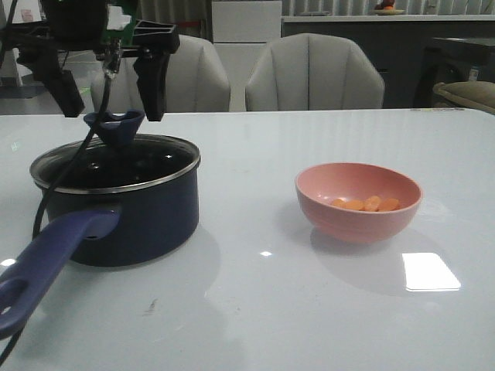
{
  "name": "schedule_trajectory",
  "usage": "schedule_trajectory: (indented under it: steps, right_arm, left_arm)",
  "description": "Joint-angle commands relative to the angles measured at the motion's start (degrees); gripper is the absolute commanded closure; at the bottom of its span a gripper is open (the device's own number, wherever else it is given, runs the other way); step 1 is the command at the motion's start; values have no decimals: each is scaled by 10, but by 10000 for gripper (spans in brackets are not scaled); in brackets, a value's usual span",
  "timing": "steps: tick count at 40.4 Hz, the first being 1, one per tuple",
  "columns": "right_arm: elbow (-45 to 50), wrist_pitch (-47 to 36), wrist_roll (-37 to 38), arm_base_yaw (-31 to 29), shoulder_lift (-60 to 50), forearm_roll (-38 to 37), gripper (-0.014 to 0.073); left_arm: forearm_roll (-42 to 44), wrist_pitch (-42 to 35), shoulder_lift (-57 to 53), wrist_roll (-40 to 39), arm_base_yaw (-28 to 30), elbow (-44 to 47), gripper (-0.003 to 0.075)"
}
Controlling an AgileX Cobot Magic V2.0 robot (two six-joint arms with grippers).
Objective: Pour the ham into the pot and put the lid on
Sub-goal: 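Lower the left gripper onto the purple lid knob and grasp it, then lift the glass lid off the saucepan with the left gripper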
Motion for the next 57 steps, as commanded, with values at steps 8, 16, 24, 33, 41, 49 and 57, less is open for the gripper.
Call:
schedule_trajectory:
  steps: [8,16,24,33,41,49,57]
  right_arm:
    - [-3,-45,-1,-4,-11,-4,435]
    - [-3,-45,-1,-4,-11,-4,435]
    - [-3,-45,-1,-4,-11,-4,435]
    - [-3,-45,-1,-4,-11,-4,435]
    - [-3,-45,-1,-4,-11,-4,435]
    - [-3,-45,-1,-4,-11,-4,435]
    - [-3,-45,-1,-4,-11,-4,435]
  left_arm:
    - [-13,-8,-7,-10,-5,-22,84]
    - [-15,-7,-4,-10,-5,-22,219]
    - [-15,-6,-4,-10,-5,-22,390]
    - [-15,-6,-4,-10,-5,-27,402]
    - [-15,-3,-26,-10,-5,-33,402]
    - [-4,-3,-63,0,-4,-33,402]
    - [17,31,-91,49,21,-33,402]
